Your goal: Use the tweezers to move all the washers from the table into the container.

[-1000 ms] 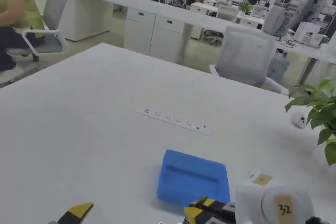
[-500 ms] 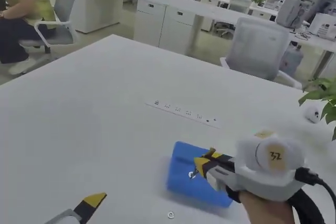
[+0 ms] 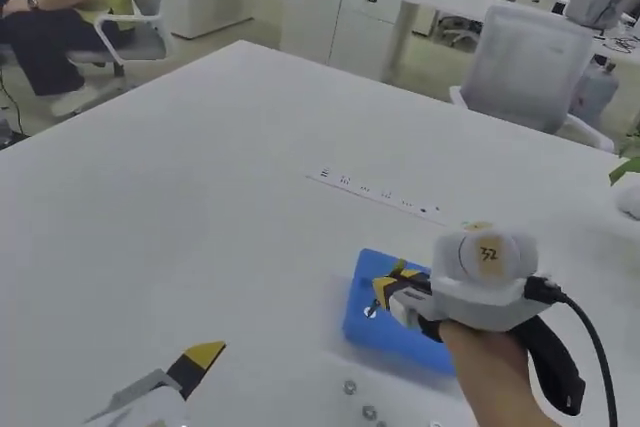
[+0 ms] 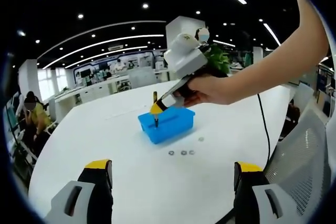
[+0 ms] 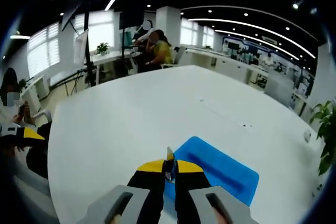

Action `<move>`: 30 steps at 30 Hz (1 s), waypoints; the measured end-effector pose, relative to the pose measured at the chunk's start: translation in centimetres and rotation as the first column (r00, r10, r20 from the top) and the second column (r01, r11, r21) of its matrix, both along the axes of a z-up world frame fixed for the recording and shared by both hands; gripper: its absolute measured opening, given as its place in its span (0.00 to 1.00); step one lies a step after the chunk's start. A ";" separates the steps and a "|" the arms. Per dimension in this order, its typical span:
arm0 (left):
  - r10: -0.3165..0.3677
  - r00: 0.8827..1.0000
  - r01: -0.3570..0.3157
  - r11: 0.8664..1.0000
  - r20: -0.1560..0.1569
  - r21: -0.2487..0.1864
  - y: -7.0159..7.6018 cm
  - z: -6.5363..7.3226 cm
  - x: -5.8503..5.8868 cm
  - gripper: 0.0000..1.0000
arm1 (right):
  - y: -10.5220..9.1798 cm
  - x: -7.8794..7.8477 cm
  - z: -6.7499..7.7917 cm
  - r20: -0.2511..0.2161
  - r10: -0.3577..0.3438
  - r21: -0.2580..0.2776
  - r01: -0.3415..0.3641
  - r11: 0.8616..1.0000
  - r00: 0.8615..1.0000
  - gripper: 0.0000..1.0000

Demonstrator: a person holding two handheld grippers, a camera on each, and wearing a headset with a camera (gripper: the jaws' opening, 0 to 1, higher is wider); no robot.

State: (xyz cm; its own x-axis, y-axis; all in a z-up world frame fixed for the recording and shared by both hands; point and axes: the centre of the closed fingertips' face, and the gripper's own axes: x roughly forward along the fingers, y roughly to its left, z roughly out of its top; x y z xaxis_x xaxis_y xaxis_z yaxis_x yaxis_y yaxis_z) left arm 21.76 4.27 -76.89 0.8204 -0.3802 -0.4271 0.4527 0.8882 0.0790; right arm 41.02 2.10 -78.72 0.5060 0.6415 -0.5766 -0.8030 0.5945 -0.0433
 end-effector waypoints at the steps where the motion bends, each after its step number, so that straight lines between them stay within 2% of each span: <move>1: 0.000 1.000 0.000 1.000 -0.003 -0.001 0.0 -0.1 0.0 0.99 | 0.0 0.1 -0.1 -0.005 -0.001 0.002 0.001 1.000 1.000 0.02; 6: 0.002 1.000 -0.002 1.000 -0.017 0.004 0.1 -0.3 0.0 0.99 | 0.1 0.5 -1.1 -0.041 -0.021 0.021 0.022 1.000 0.999 0.02; 14: -0.005 0.999 0.005 1.000 -0.031 0.016 0.0 -0.6 -0.1 0.98 | -0.2 0.8 -2.5 -0.057 -0.036 0.013 0.036 0.999 0.998 0.03; 17: -0.004 0.999 0.004 1.000 -0.033 0.022 0.0 -0.7 -0.1 0.98 | -0.1 0.9 -2.5 -0.061 -0.051 0.037 0.054 0.998 0.997 0.03; 21: -0.001 0.999 0.002 1.000 -0.034 0.022 0.1 -0.7 -0.1 0.98 | -0.2 1.0 -2.4 -0.068 -0.058 0.039 0.061 0.997 0.996 0.03; 30: -0.005 0.999 0.006 1.000 -0.037 0.028 0.0 -0.8 -0.2 0.97 | -0.6 0.9 -2.5 -0.048 -0.056 0.005 0.056 0.998 0.997 0.04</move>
State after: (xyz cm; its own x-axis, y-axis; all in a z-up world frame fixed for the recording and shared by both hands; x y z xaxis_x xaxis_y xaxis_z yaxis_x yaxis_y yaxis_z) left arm 21.59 4.27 -77.66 0.8018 -0.3722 -0.4675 0.4607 0.8833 0.0868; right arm 41.97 1.55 -81.26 0.5132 0.6163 -0.5974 -0.7694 0.6388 -0.0019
